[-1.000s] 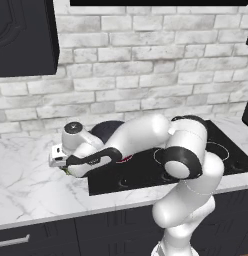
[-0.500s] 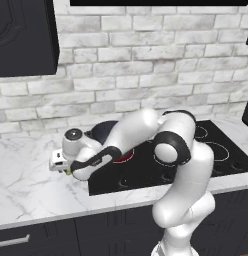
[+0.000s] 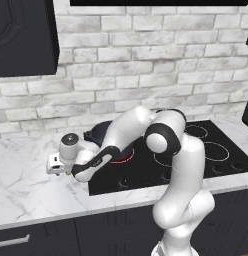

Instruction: Turn on the burner for the pot on the stove. Wait thirty seconds for the pot to heat up. Then add the broccoli to the pot.

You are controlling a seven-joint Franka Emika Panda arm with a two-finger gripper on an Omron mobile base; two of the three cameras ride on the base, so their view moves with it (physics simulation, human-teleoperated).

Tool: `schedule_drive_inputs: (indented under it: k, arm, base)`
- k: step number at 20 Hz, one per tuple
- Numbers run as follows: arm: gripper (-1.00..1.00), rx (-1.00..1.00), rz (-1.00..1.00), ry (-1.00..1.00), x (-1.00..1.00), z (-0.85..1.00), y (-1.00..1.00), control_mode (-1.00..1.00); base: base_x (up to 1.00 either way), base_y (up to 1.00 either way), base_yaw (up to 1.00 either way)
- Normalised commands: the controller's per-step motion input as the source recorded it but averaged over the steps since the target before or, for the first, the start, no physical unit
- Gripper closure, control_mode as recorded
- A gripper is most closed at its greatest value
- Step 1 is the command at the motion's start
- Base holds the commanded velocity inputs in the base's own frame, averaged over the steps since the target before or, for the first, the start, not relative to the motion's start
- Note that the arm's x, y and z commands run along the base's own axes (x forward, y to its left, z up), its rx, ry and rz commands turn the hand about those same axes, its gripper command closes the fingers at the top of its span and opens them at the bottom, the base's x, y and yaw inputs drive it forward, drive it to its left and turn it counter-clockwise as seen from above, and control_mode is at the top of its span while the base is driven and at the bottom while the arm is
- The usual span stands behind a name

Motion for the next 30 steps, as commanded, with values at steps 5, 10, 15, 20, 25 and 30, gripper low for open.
schedule_drive_inputs:
  k: [5,10,15,20,25,30]
  arm:
    - [1.0,0.0,0.0,0.0,0.02,-0.24,0.02,-1.0]
    - [1.0,0.0,0.0,-0.07,0.0,-0.01,0.0,-1.0]
    - [1.0,0.04,0.0,-0.09,-0.15,0.62,-0.12,-1.0]
    - [1.0,0.06,0.0,-0.03,-0.03,1.0,-0.41,-1.0]
    - [1.0,0.07,0.0,0.0,-0.06,1.0,-0.41,-1.0]
    - [1.0,0.0,0.0,0.0,0.0,1.0,-0.16,-1.0]
  base:
    - [0.0,0.0,0.0]
    - [0.0,0.0,0.0]
    - [0.0,0.0,0.0]
    - [0.0,0.0,0.0]
    - [0.0,0.0,0.0]
    - [0.0,0.0,0.0]
